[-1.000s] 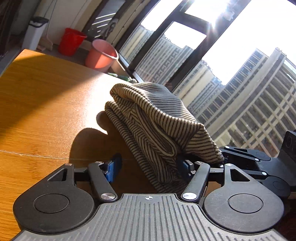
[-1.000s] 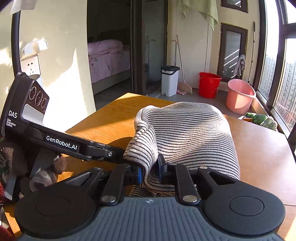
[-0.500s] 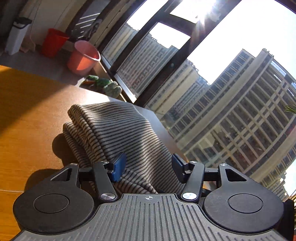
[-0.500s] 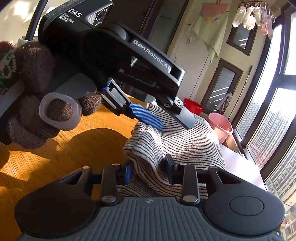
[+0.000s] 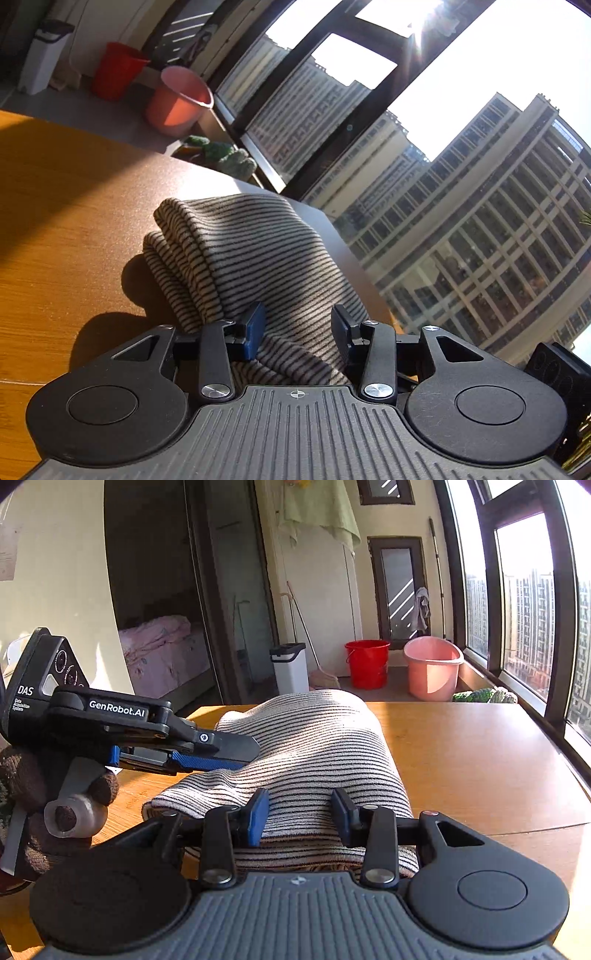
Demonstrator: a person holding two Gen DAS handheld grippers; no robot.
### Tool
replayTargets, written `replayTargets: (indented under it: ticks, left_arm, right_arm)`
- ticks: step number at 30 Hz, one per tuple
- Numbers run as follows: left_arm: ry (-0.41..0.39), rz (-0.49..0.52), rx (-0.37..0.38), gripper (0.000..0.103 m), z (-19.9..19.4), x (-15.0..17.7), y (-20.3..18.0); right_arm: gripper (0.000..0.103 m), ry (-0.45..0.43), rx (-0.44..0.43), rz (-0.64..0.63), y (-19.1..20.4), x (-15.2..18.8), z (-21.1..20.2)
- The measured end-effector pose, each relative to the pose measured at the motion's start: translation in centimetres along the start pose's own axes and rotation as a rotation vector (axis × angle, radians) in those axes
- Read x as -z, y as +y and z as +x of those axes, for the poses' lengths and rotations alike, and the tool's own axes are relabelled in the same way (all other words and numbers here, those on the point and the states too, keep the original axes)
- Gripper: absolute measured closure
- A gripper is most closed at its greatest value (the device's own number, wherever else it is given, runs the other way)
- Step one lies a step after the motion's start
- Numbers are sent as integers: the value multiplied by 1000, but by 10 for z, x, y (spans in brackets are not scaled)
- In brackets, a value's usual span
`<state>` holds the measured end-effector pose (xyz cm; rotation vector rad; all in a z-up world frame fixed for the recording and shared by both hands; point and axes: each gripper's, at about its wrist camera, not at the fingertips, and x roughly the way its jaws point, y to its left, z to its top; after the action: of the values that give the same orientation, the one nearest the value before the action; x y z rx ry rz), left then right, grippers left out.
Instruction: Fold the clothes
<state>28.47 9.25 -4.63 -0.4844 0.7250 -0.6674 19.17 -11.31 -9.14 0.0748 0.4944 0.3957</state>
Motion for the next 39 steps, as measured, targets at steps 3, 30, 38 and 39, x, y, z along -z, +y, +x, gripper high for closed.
replayTargets:
  ticks: [3, 30, 38, 39]
  left_arm:
    - [9, 34, -20, 59, -1, 1, -5]
    - [-34, 57, -75, 50, 0, -12, -25]
    - [-31, 1, -46, 53, 2, -12, -7]
    - [-37, 0, -50, 53, 0, -11, -7]
  right_arm:
    - [63, -3, -1, 18, -3, 5, -2]
    - [58, -35, 67, -40, 10, 1, 2]
    - [47, -41, 61, -161, 49, -13, 3]
    - [46, -14, 58, -153, 50, -11, 12]
